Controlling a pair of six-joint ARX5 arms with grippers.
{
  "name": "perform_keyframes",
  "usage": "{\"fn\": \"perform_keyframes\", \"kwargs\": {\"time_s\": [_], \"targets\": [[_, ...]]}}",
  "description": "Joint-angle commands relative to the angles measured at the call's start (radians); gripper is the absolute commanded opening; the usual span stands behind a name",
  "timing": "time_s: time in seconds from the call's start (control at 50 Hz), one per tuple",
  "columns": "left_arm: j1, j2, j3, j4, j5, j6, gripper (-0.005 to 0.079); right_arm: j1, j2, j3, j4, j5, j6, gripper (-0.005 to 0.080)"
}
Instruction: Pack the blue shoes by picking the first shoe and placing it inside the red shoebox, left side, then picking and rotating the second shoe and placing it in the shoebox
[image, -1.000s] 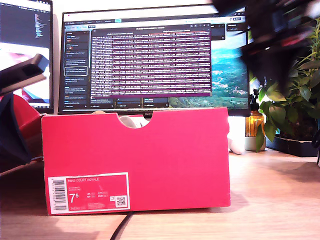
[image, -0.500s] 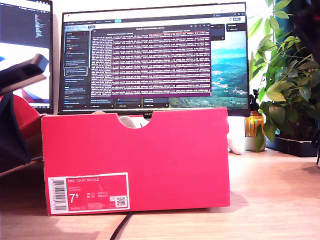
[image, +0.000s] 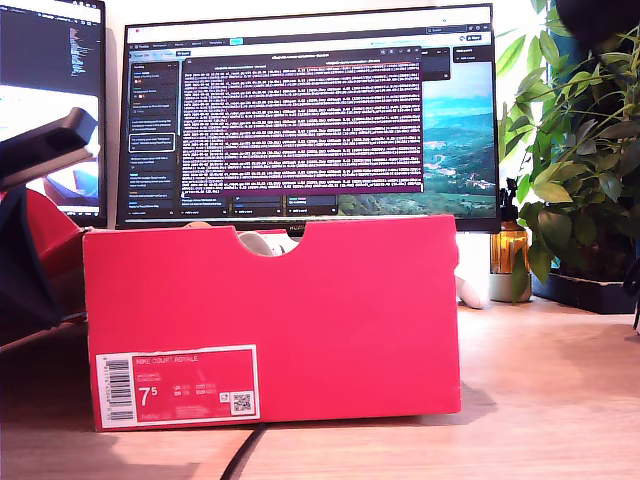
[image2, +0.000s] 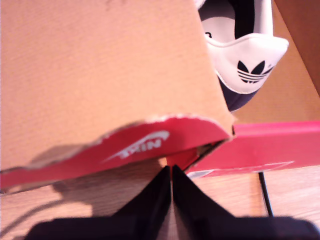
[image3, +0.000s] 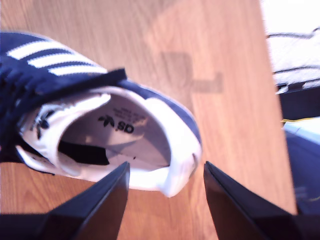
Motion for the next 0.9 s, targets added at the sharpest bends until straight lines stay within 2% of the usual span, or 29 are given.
{"fn": "perform_keyframes", "kwargs": {"time_s": [0.0, 0.36, 0.46, 0.52, 0.56, 0.58, 0.6, 0.7, 0.76, 0.88], "targets": [[-0.003, 0.010, 0.011, 0.007, -0.005, 0.004, -0.0019, -0.004, 0.011, -0.037, 0.029, -0.001, 0.101, 0.0431], [-0.003, 0.010, 0.011, 0.007, -0.005, 0.004, -0.0019, -0.064, 0.015, -0.217, 0.200, -0.073, 0.103, 0.0421], [-0.003, 0.010, 0.011, 0.007, -0.005, 0.004, -0.0019, -0.066, 0.015, -0.258, 0.262, -0.094, 0.103, 0.0308], [-0.003, 0.010, 0.011, 0.007, -0.005, 0.004, -0.0019, -0.066, 0.015, -0.280, 0.304, -0.121, 0.104, 0.0146], [-0.003, 0.010, 0.011, 0.007, -0.005, 0.004, -0.0019, -0.066, 0.016, -0.291, 0.326, -0.134, 0.104, 0.0007], [-0.003, 0.010, 0.011, 0.007, -0.005, 0.004, -0.0019, -0.066, 0.016, -0.291, 0.326, -0.143, 0.104, -0.0028], [-0.003, 0.010, 0.011, 0.007, -0.005, 0.004, -0.0019, -0.066, 0.016, -0.291, 0.325, -0.151, 0.104, -0.0003], [-0.003, 0.010, 0.011, 0.007, -0.005, 0.004, -0.0019, -0.067, 0.010, -0.287, 0.331, -0.157, 0.092, -0.0012], [-0.003, 0.010, 0.011, 0.007, -0.005, 0.004, -0.0019, -0.070, 0.003, -0.278, 0.330, -0.156, 0.030, -0.0012], [-0.003, 0.010, 0.011, 0.007, -0.005, 0.004, -0.0019, -0.089, -0.015, -0.241, 0.330, -0.140, -0.192, -0.0012]]}}
